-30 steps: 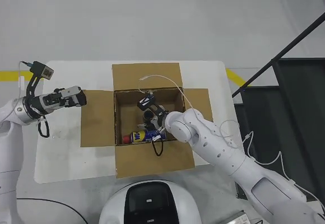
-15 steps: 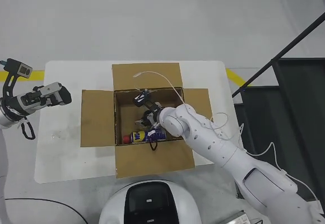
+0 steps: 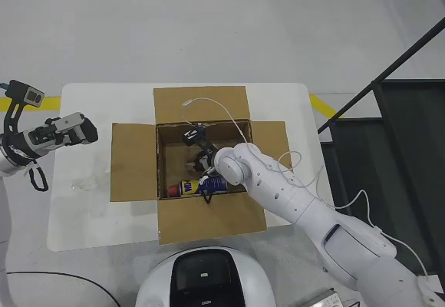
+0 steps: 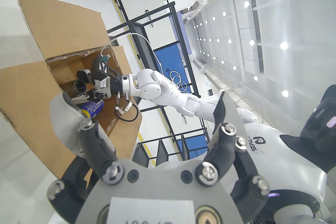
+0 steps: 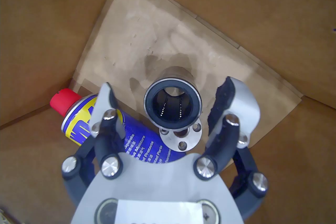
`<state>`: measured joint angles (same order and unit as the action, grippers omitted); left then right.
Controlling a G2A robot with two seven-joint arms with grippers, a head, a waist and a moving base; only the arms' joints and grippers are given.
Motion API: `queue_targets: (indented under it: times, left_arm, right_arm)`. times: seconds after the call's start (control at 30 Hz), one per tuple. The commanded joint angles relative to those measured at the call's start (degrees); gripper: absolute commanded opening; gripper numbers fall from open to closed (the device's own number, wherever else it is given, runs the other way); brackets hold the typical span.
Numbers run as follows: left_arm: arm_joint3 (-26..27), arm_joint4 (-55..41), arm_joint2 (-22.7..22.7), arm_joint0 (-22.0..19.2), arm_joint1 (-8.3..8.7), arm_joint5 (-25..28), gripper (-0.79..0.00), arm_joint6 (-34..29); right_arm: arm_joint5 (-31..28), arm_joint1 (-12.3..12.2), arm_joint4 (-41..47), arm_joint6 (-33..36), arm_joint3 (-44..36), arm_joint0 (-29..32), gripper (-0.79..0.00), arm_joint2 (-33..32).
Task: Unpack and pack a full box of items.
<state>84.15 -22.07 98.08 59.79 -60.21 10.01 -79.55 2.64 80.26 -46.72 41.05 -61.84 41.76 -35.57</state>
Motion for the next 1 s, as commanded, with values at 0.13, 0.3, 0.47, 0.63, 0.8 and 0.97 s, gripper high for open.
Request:
queue_targets:
  times: [0.13,0.3,0.47,0.63,0.8,0.97]
  left_arm:
    - [0.00,0.00,0.00,0.00,0.00,0.00,0.000,0.00]
    - [0.00,0.00,0.00,0.00,0.00,0.00,0.000,0.00]
    - [0.00,0.00,0.00,0.00,0.00,0.00,0.000,0.00]
    - [0.00,0.00,0.00,0.00,0.00,0.00,0.000,0.00]
    - [0.00,0.00,0.00,0.00,0.00,0.00,0.000,0.00]
    - [0.00,0.00,0.00,0.00,0.00,0.00,0.000,0.00]
  right_arm:
    - [1.66,0.32,-2.01,-0.36,-0.85,0.53,-0.785,-0.38]
    - [2.04,-0.55,-4.19,-0.63,-5.55,2.92,-0.785,-2.34]
    - [2.81,-2.77,-8.85,1.64,-14.92,7.66,-0.785,-6.30]
    - [2.12,-5.56,-14.09,5.64,-28.35,14.45,-0.785,-12.19]
    - [0.13,-8.06,-18.82,10.16,-41.83,22.14,-0.785,-18.97]
    - [-2.12,-9.29,-19.78,11.55,-48.57,27.12,-0.785,-23.64]
